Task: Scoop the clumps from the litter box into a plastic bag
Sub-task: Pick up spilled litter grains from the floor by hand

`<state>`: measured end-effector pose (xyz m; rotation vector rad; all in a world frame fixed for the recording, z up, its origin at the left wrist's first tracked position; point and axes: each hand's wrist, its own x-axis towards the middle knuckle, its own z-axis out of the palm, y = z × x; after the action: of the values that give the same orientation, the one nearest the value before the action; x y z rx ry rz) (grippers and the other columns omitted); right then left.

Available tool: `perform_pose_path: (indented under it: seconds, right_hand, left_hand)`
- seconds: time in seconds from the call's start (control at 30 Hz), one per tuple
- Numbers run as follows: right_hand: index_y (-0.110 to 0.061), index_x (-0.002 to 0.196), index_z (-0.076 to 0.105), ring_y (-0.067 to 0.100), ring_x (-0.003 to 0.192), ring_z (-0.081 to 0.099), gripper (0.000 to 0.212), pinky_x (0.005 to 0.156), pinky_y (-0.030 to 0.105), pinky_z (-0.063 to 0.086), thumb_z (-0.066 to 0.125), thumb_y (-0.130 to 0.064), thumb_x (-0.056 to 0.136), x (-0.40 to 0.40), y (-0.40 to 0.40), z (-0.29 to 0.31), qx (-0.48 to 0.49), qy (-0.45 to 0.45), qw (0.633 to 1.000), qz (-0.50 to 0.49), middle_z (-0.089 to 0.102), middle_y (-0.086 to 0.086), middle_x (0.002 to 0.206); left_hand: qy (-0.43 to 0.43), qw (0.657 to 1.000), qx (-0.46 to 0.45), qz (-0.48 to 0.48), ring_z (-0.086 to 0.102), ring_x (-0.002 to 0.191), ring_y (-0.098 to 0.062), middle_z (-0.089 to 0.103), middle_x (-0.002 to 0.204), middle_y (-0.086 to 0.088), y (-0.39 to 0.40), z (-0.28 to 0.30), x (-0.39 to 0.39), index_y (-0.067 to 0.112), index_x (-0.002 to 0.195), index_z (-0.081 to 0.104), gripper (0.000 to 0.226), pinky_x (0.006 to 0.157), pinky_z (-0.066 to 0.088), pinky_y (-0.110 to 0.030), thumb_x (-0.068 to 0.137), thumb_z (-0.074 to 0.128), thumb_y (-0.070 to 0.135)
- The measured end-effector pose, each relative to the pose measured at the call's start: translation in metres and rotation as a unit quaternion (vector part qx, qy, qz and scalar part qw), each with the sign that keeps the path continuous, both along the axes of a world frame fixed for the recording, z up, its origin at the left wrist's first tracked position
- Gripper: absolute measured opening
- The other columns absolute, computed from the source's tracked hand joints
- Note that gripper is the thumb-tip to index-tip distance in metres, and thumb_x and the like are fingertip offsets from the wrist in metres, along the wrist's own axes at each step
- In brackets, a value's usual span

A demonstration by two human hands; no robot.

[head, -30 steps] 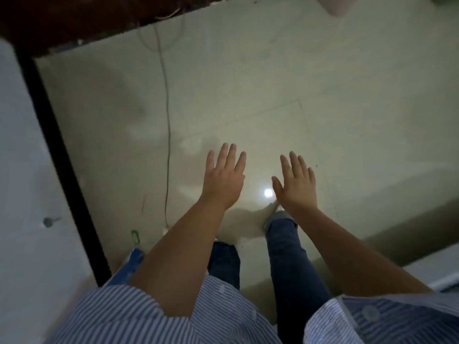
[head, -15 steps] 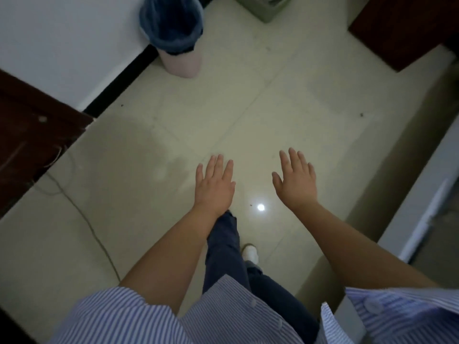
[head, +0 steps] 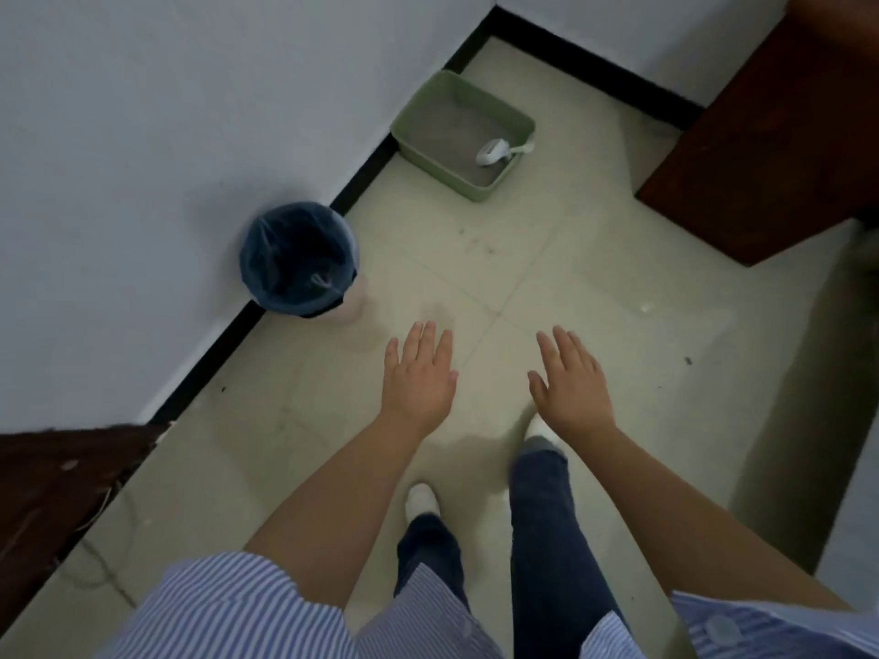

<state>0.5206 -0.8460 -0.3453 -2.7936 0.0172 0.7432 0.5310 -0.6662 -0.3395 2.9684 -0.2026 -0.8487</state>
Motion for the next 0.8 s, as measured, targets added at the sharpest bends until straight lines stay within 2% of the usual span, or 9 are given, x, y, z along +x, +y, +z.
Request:
perform_pose_path:
  seconds: [0.1,0.23,0.47,0.7,0.8]
  right_hand:
    - [-0.016,0.149,0.006,0.020,0.146,-0.001,0.054,0.119,0.034,0.004,0.026,-0.030,0.100,0.079,-0.014,-0.005,0.009,0.008,0.999,0.047,0.001,0.005,0.158]
    - [-0.013,0.148,0.014,0.023,0.146,0.006,0.055,0.118,0.037,0.009,0.032,-0.027,0.099,0.184,-0.026,-0.024,0.006,-0.035,0.991,0.128,0.010,0.009,0.157]
    - [-0.012,0.148,0.012,0.023,0.146,0.005,0.053,0.117,0.036,0.010,0.029,-0.026,0.100,0.323,0.011,-0.072,-0.016,0.003,0.964,0.266,0.009,0.009,0.157]
    - [-0.012,0.147,0.017,0.022,0.145,0.010,0.052,0.117,0.036,0.013,0.030,-0.027,0.099,0.427,0.074,-0.124,-0.004,0.032,0.950,0.311,0.015,0.008,0.156]
    - [-0.007,0.145,0.025,0.027,0.143,0.019,0.058,0.115,0.040,0.020,0.020,-0.036,0.095,0.464,0.091,-0.159,0.006,0.027,0.944,0.328,0.025,0.014,0.153]
  left_hand:
    - [-0.023,1.000,0.005,0.013,0.001,0.147,-0.022,0.003,0.159,-0.008,-0.022,-0.004,0.071,0.013,0.151,0.005,0.057,0.117,0.007,-0.042,0.101,0.024,0.033]
    - [-0.032,0.997,0.001,0.069,0.002,0.147,-0.023,0.003,0.158,-0.008,-0.040,-0.027,0.156,0.012,0.151,0.006,0.056,0.118,0.006,-0.043,0.102,0.025,0.033]
    - [-0.014,0.986,-0.006,0.163,0.003,0.146,-0.023,0.005,0.158,-0.008,-0.022,-0.079,0.255,0.012,0.151,0.006,0.056,0.117,0.006,-0.043,0.102,0.025,0.032]
    - [0.027,0.973,-0.011,0.230,0.002,0.146,-0.025,0.004,0.158,-0.010,0.021,-0.137,0.340,0.011,0.150,0.005,0.055,0.117,0.003,-0.044,0.102,0.023,0.032]
    - [0.043,0.969,-0.003,0.242,0.003,0.146,-0.025,0.004,0.158,-0.009,0.035,-0.169,0.367,0.011,0.151,0.003,0.055,0.117,0.004,-0.044,0.103,0.022,0.032]
